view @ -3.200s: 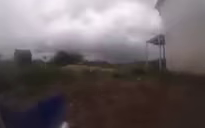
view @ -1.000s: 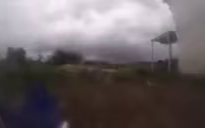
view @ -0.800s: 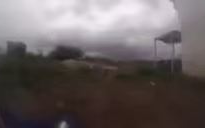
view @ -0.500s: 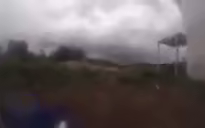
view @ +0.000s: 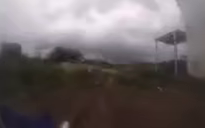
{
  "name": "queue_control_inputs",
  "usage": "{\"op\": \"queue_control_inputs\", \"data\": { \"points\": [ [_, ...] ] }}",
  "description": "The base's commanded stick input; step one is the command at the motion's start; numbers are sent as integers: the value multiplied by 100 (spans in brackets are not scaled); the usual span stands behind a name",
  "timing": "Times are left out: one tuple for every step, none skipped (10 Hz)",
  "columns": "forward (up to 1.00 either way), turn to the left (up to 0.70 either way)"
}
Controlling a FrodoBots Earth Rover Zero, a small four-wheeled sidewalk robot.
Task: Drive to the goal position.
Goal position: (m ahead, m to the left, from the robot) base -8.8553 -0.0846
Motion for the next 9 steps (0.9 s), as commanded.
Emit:
{"op": "queue_control_inputs", "data": {
  "points": [
    [70, 0],
    [70, 0],
    [70, 0],
    [70, 0],
    [70, 0],
    [70, 0],
    [70, 0],
    [70, 0],
    [70, 0]
  ]
}}
